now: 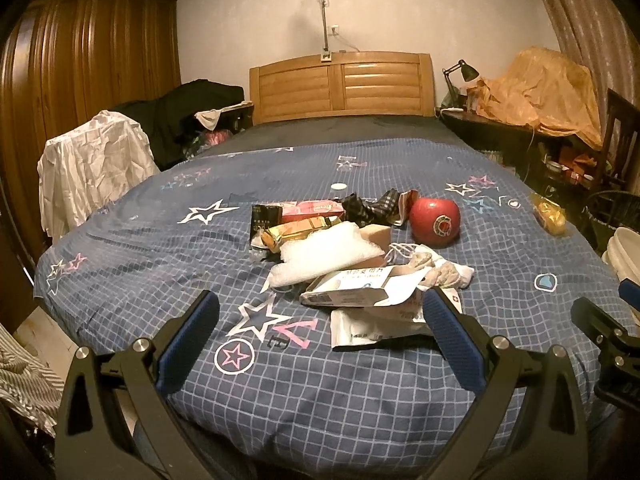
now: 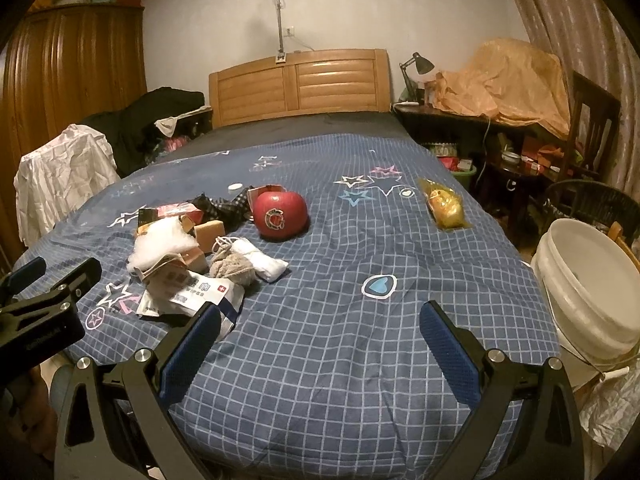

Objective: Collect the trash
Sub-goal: 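Move both tools toward the trash pile on the bed, then grasp the white medicine box with the right tool while the left tool reaches toward the pile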

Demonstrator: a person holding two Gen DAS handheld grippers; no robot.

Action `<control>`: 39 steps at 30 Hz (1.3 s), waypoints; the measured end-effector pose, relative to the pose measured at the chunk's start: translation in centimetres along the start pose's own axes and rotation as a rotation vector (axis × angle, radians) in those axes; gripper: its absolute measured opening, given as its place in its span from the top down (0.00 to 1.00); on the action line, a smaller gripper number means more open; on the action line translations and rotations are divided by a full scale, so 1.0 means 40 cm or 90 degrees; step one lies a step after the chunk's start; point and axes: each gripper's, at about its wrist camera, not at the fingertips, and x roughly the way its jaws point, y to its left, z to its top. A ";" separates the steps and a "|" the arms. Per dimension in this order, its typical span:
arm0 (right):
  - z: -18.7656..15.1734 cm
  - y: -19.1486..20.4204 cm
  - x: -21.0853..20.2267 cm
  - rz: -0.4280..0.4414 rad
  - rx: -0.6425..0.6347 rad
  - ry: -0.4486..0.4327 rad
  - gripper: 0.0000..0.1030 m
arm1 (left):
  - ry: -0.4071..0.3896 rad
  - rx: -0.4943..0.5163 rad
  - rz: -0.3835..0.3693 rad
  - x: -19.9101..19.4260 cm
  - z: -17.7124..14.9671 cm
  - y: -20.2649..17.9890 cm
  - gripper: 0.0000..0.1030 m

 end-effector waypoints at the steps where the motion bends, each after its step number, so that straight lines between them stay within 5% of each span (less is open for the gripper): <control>1: 0.000 0.000 0.001 0.000 0.000 0.002 0.04 | 0.001 0.000 0.000 0.001 0.000 -0.001 0.05; 29: -0.007 0.013 0.017 0.006 -0.011 0.018 0.04 | 0.010 -0.004 0.009 0.012 -0.015 0.027 0.05; 39: 0.001 0.139 0.062 0.151 -0.150 0.016 0.04 | 0.053 -0.070 0.057 0.050 -0.049 0.204 0.05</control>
